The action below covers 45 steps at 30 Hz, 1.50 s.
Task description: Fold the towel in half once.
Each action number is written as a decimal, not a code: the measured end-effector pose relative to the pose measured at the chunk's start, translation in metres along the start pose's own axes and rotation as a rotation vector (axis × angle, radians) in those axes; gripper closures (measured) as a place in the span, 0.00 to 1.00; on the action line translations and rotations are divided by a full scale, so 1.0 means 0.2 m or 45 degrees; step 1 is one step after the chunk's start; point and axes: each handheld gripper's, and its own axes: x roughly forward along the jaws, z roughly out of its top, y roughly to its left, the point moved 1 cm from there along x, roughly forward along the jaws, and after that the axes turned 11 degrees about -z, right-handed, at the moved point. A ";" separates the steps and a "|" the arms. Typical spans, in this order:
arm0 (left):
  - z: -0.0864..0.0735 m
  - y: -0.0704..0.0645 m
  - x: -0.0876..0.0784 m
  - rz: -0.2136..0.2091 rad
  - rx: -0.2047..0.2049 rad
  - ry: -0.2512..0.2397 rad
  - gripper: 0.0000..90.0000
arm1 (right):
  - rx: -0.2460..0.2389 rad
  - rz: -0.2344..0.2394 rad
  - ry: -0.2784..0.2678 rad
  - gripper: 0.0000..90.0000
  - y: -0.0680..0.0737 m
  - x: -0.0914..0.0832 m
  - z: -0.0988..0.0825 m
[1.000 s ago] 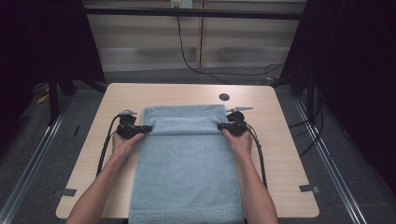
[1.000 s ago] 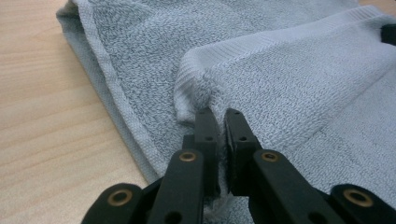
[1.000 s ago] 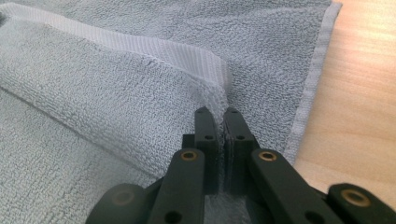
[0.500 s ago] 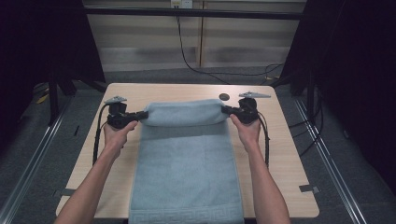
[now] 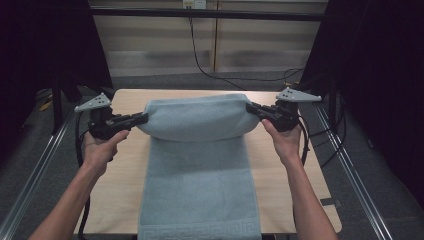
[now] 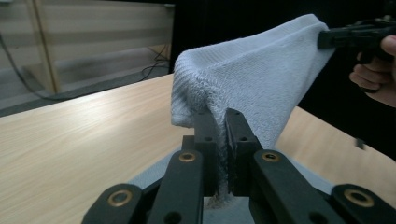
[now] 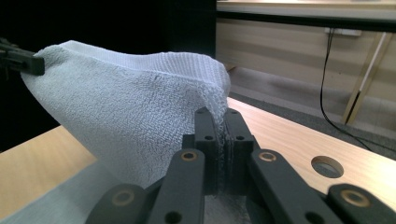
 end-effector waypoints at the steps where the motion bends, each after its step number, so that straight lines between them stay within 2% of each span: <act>1: 0.00 -0.03 -0.02 -0.009 0.013 -0.004 0.95 | -0.006 0.015 -0.009 0.97 0.01 -0.03 0.01; 4: -0.02 -0.11 -0.08 -0.063 0.011 -0.026 0.95 | -0.033 0.043 -0.020 0.97 0.05 -0.13 0.01; 5: -0.05 -0.14 -0.10 -0.069 0.032 -0.023 0.95 | -0.045 0.054 -0.022 0.97 0.07 -0.17 0.01; 7: -0.11 -0.19 -0.13 -0.085 0.024 0.004 0.95 | -0.056 0.084 -0.009 0.97 0.11 -0.23 -0.02; 10: -0.25 -0.25 -0.15 -0.115 -0.001 0.021 0.95 | -0.099 0.100 0.063 0.97 0.18 -0.31 -0.15; 12: -0.36 -0.29 -0.15 -0.131 -0.037 0.034 0.95 | -0.115 0.106 0.107 0.96 0.21 -0.35 -0.23; 14: -0.47 -0.32 -0.14 -0.122 -0.046 0.057 0.95 | -0.116 0.109 0.148 0.96 0.24 -0.39 -0.34; 17: -0.63 -0.32 -0.09 -0.121 -0.097 0.130 0.94 | -0.065 0.129 0.188 0.96 0.25 -0.42 -0.50; 18: -0.66 -0.32 -0.08 -0.131 -0.103 0.153 0.94 | -0.045 0.143 0.223 0.96 0.26 -0.41 -0.58; 21: -0.75 -0.32 -0.06 -0.132 -0.120 0.229 0.94 | -0.037 0.161 0.327 0.96 0.27 -0.40 -0.71; 23: -0.80 -0.34 -0.06 -0.146 -0.127 0.239 0.94 | -0.039 0.174 0.369 0.96 0.29 -0.42 -0.77; 24: -0.83 -0.36 -0.07 -0.177 -0.124 0.247 0.94 | -0.041 0.185 0.375 0.95 0.30 -0.44 -0.78; 26: -0.85 -0.38 -0.08 -0.190 -0.111 0.259 0.93 | -0.066 0.197 0.360 0.94 0.33 -0.51 -0.80; 29: -0.88 -0.43 -0.10 -0.215 -0.124 0.278 0.91 | -0.078 0.228 0.374 0.92 0.37 -0.59 -0.83; 32: -0.92 -0.50 -0.13 -0.234 -0.111 0.338 0.89 | -0.079 0.257 0.391 0.87 0.41 -0.65 -0.89; 34: -0.93 -0.53 -0.14 -0.276 -0.115 0.337 0.88 | -0.080 0.282 0.401 0.86 0.44 -0.68 -0.92; 35: -0.93 -0.55 -0.14 -0.290 -0.110 0.330 0.87 | -0.105 0.259 0.401 0.86 0.45 -0.70 -0.92; 36: -0.92 -0.56 -0.15 -0.310 -0.104 0.326 0.84 | -0.094 0.264 0.371 0.85 0.44 -0.71 -0.92; 40: -0.89 -0.58 -0.20 -0.321 -0.072 0.254 0.81 | -0.040 0.276 0.319 0.82 0.41 -0.72 -0.89; 41: -0.88 -0.58 -0.20 -0.320 -0.082 0.241 0.80 | -0.027 0.269 0.323 0.82 0.40 -0.70 -0.88; 42: -0.88 -0.57 -0.21 -0.324 -0.079 0.251 0.78 | -0.032 0.270 0.323 0.81 0.40 -0.69 -0.88; 43: -0.87 -0.56 -0.20 -0.299 -0.067 0.247 0.76 | -0.031 0.267 0.331 0.80 0.40 -0.68 -0.88; 45: -0.84 -0.52 -0.19 -0.282 -0.070 0.229 0.73 | -0.046 0.274 0.342 0.79 0.40 -0.63 -0.88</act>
